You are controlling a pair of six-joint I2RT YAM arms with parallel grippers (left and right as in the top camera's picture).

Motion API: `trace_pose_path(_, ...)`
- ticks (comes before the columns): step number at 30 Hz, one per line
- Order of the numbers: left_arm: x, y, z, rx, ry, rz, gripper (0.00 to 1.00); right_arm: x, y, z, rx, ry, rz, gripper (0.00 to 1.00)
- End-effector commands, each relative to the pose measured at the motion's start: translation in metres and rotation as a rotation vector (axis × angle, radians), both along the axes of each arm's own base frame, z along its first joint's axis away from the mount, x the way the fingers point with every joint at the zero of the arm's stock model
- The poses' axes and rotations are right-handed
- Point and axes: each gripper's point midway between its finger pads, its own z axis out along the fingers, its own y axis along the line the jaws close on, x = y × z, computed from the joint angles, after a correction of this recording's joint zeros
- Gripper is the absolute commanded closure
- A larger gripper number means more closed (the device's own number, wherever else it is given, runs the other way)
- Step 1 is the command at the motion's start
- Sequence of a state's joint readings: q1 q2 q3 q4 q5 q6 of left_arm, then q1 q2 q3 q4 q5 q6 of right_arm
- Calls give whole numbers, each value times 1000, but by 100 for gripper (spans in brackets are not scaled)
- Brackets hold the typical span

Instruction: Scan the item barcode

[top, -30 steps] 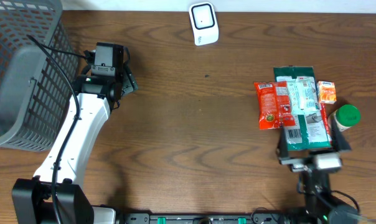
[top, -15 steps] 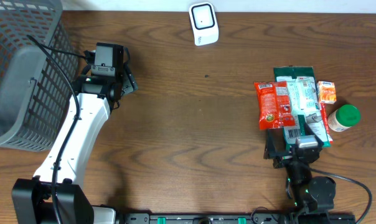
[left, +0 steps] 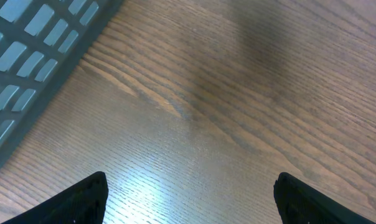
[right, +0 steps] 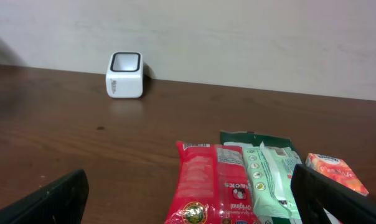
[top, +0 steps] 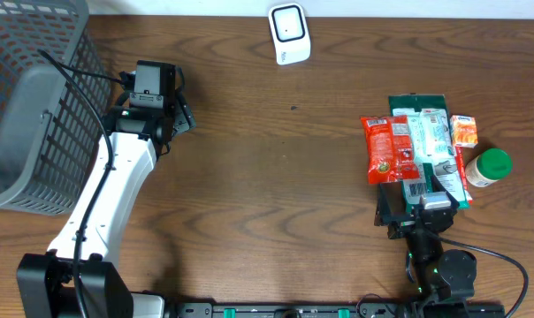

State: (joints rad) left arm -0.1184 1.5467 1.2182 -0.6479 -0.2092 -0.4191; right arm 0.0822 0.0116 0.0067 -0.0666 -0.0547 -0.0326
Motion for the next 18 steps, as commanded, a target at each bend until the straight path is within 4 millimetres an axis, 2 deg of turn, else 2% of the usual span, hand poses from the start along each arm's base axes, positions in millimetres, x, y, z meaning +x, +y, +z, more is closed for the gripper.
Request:
trace_pose_path(1, 3, 3, 5, 7, -12, 12, 14, 0, -1, 0, 17, 2, -8, 1)
trace_pose_path(13, 3, 4, 6, 7, -16, 15, 14, 0, -1, 0, 17, 2, -8, 1)
trace_pose_path(16, 1, 4, 19, 2, -51, 15, 14, 0, -1, 0, 17, 2, -8, 1)
trace_pose_path(18, -2, 4, 37, -4, -100, 15, 14, 0, -1, 0, 17, 2, -8, 1)
